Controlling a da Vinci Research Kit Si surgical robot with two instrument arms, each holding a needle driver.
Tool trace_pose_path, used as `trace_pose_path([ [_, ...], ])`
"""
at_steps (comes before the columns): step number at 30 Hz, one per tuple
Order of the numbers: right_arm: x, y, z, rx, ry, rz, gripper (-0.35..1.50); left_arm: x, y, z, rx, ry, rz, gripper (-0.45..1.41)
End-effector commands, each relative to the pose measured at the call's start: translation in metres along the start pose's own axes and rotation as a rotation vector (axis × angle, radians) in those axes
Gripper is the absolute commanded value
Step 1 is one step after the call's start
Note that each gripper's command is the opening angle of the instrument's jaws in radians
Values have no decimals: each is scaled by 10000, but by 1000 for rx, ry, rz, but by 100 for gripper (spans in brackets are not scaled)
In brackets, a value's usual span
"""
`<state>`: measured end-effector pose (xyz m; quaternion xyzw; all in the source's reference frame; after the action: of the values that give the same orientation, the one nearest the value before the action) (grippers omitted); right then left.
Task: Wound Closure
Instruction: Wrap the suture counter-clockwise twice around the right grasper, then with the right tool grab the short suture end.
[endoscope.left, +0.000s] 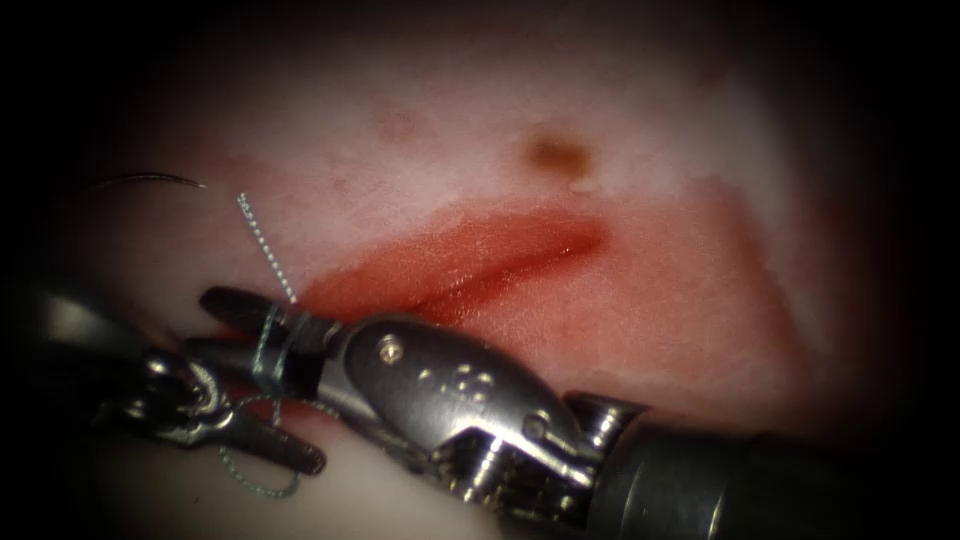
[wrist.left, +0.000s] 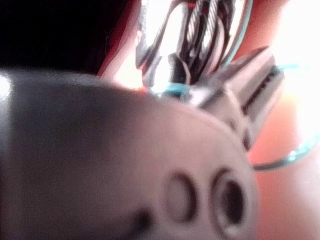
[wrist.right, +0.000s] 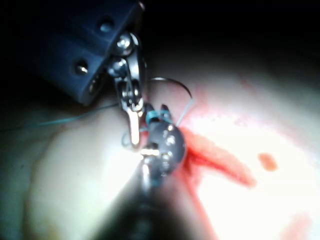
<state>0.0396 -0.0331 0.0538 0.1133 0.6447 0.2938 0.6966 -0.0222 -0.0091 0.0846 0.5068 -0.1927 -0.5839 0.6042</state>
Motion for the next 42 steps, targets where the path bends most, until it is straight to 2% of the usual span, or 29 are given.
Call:
trace_pose_path([
  [1, 12, -1, 13, -8, 9, -2, -15, -11, -6, -2, 1, -5, 5, -45],
  [6, 17, 0, 12, -15, 9, -32, -11, -12, -5, -1, -8, -4, 5, -45],
  [10, 15, 0, 13, -23, 7, -52, -18, -13, -5, 1, -9, 0, 5, -45],
  [18, 13, 1, 13, -49, -13, -127, -18, -15, -5, 4, -14, 5, 5, -45],
  [20, 13, 0, 14, -78, -35, -146, -15, -15, -5, 5, -15, 9, 5, -45],
  [22, 13, -2, 15, -106, -57, -158, -25, -15, -5, 5, -15, 9, 5, -45],
  [30, 12, -15, 22, -245, -64, -282, -25, -14, -4, 5, -21, 9, 7, -45],
  [31, 12, -18, 23, -258, -66, -292, -33, -14, -3, 5, -25, 9, 8, -45],
  [33, 14, -22, 25, -305, -71, -316, -35, -14, -3, 6, -25, 9, 8, -45],
  [34, 16, -25, 26, -329, -72, -313, -35, -14, -3, 6, -25, 9, 8, -45],
  [35, 18, -30, 26, -397, -91, -307, -35, -14, -3, 6, -28, 9, 8, -45],
  [38, 17, -33, 27, -448, -150, -299, -35, -14, -3, 6, -28, 9, 8, -45],
  [42, 17, -32, 26, -476, -159, -290, -35, -13, -3, 5, -33, 10, 8, -45],
])
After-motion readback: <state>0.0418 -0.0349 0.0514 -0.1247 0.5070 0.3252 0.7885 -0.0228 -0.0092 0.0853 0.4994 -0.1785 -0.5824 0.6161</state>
